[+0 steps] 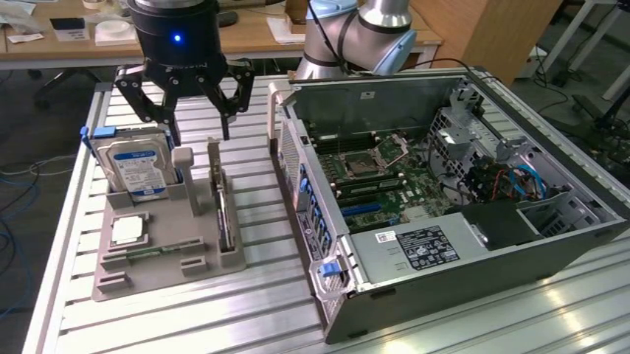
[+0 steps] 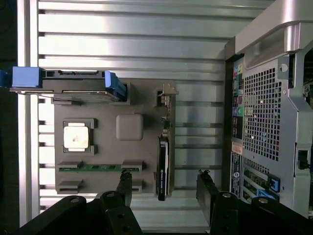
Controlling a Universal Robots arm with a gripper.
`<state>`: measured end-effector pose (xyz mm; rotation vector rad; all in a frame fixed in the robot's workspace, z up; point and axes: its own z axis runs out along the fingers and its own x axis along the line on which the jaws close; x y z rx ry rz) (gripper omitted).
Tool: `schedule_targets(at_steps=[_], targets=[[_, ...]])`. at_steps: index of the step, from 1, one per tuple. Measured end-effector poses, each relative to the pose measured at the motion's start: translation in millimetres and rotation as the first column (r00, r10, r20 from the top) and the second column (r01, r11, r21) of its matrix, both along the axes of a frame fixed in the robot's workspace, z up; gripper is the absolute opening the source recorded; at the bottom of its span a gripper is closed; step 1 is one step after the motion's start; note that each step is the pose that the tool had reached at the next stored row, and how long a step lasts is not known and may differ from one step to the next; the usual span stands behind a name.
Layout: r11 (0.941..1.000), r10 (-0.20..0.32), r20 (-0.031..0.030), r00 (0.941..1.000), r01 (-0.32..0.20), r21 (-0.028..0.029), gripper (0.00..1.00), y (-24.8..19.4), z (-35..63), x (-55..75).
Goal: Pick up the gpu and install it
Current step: 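Pick up the gpu and move the gpu toward the slot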
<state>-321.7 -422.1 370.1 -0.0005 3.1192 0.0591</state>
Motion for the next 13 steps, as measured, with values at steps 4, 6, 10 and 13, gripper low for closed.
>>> schedule_targets(at_steps=[4, 6, 10, 13], targets=[[1.0, 0.0, 0.0, 1.0, 0.0, -0.0035, 0.65, -0.1, -3.0, 0.1], [1.0, 0.0, 0.0, 1.0, 0.0, -0.0054, 0.65, 0.0, -4.4, 0.1], [1.0, 0.0, 0.0001, 1.0, 0.0, -0.0079, 0.65, 0.0, -7.3, 0.0], [1.0, 0.0, 0.0001, 1.0, 0.0, -0.0085, 0.65, 0.0, -9.3, 0.0]])
